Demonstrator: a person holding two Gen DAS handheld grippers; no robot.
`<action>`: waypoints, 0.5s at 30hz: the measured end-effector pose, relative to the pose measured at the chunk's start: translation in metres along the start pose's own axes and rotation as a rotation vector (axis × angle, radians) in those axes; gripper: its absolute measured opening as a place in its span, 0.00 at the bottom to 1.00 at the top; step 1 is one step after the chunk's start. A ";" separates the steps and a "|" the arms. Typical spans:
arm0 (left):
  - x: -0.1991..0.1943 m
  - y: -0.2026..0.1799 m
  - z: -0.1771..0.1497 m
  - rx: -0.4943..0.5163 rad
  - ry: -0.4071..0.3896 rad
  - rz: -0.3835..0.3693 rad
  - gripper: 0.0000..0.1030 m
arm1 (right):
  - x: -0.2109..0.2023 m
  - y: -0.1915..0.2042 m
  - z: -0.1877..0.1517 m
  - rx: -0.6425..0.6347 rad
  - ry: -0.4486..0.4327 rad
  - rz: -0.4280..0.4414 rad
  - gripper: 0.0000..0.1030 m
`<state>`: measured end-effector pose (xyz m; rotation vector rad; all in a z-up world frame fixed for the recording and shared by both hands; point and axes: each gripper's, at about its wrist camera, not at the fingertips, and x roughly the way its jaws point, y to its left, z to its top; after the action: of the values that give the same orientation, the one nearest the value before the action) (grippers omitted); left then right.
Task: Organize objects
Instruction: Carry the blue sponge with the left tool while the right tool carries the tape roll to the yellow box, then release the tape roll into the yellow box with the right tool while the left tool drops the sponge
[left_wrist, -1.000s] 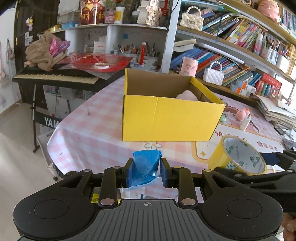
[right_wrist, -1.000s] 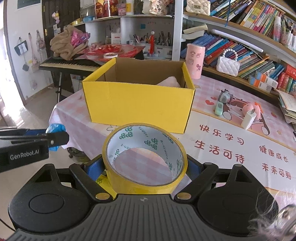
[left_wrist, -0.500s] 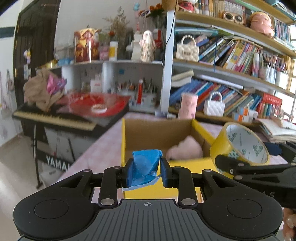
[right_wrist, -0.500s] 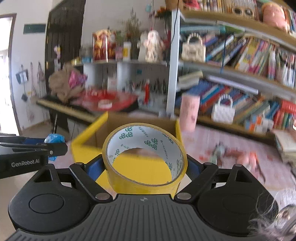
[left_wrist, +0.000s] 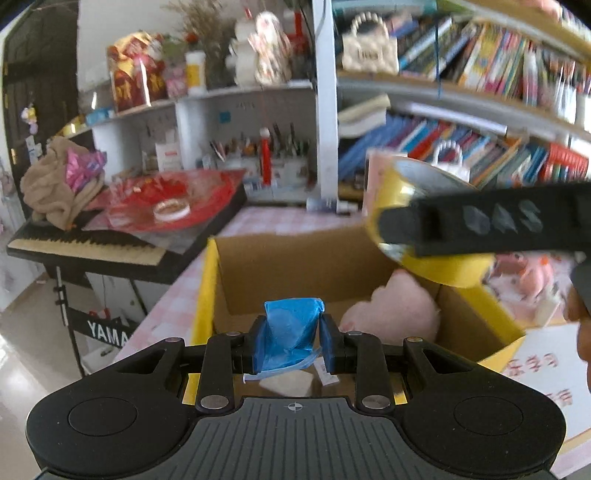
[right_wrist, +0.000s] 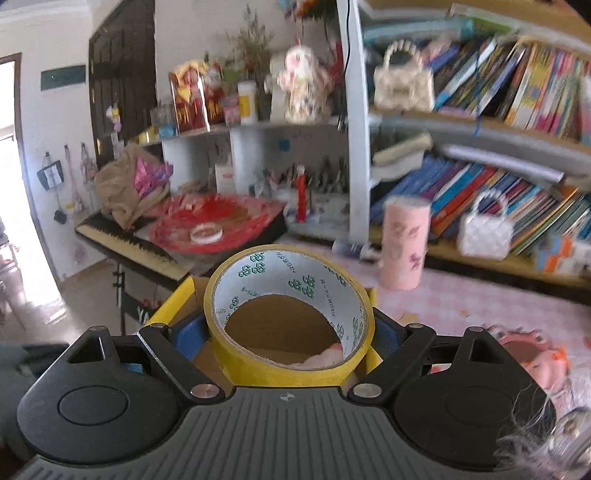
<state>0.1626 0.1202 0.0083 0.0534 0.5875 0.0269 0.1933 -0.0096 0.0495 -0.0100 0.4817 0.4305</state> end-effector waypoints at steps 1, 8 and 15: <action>0.008 -0.002 0.001 0.005 0.018 0.006 0.27 | 0.012 -0.001 0.004 0.007 0.032 0.018 0.85; 0.041 -0.002 0.002 -0.026 0.125 0.046 0.27 | 0.091 0.004 0.007 0.040 0.286 0.129 0.85; 0.054 0.000 -0.005 -0.040 0.176 0.061 0.29 | 0.134 0.011 0.002 0.020 0.417 0.133 0.85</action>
<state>0.2046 0.1223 -0.0252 0.0302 0.7609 0.1033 0.2971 0.0538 -0.0087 -0.0499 0.9011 0.5569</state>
